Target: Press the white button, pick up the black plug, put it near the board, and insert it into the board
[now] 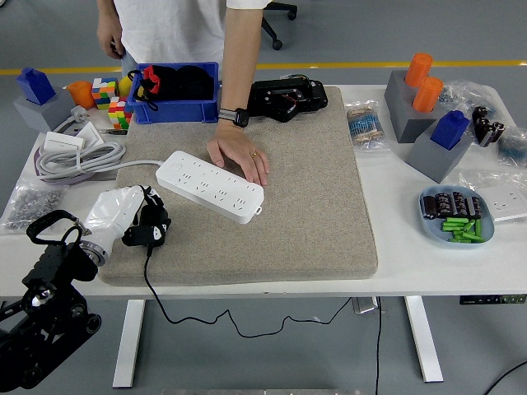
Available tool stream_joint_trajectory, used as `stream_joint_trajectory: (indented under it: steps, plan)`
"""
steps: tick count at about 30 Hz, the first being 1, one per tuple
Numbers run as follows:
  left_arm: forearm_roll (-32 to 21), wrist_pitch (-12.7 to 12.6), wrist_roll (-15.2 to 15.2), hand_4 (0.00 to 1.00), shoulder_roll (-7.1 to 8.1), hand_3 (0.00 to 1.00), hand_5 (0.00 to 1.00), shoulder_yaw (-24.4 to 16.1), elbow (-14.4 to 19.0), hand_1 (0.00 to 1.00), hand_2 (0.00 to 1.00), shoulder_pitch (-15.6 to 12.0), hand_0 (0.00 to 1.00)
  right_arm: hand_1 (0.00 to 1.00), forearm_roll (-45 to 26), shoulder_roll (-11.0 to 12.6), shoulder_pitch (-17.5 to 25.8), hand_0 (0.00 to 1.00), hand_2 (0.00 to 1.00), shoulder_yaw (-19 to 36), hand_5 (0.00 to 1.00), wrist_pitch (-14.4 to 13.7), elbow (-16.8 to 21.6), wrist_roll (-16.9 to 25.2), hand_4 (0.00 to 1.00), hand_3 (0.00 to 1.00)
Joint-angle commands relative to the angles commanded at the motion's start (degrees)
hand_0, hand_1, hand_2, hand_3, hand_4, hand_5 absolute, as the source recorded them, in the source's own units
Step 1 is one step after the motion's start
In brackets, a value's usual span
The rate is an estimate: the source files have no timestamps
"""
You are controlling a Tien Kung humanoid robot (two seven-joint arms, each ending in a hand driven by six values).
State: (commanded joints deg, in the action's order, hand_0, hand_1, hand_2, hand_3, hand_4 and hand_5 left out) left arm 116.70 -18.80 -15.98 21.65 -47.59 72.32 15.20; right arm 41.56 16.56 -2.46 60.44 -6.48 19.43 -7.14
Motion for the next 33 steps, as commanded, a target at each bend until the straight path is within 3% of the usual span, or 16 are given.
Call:
stream_joint_trajectory:
  steps: [8,19,28,29,33]
  plan:
    - [-1.0,-2.3,2.4,0.529,0.0,0.384,0.002,-1.0,1.3,0.255,0.302,0.4,0.156,0.626,-0.1,-0.1,-0.1,0.707,0.635,0.3,0.362,-0.2,0.0,0.2,0.645,0.598]
    - [-1.8,-3.1,4.1,0.502,-0.05,0.379,0.002,-1.4,2.1,0.255,0.285,0.9,0.165,0.626,-0.1,-0.2,-0.1,0.704,0.634,0.2,0.365,-0.2,0.0,0.4,0.644,0.596]
    - [-3.0,-3.1,4.8,0.508,0.32,0.379,0.002,-2.7,6.7,0.258,0.288,0.3,0.166,0.625,-0.1,-0.1,0.0,0.705,0.631,0.2,0.366,-0.2,0.0,0.3,0.644,0.596]
    - [-2.7,-2.9,4.1,0.877,0.36,0.561,0.002,-2.8,7.3,0.438,0.42,0.2,0.252,0.624,-0.1,-0.2,-0.1,0.704,0.631,0.2,0.366,-0.2,0.0,0.3,0.644,0.595]
    - [-0.9,-0.6,-2.2,0.877,0.57,0.561,0.002,-3.0,9.2,0.438,0.42,-0.8,0.252,0.624,0.0,-0.1,-0.1,0.704,0.631,0.4,0.366,-0.2,0.1,0.4,0.644,0.595]
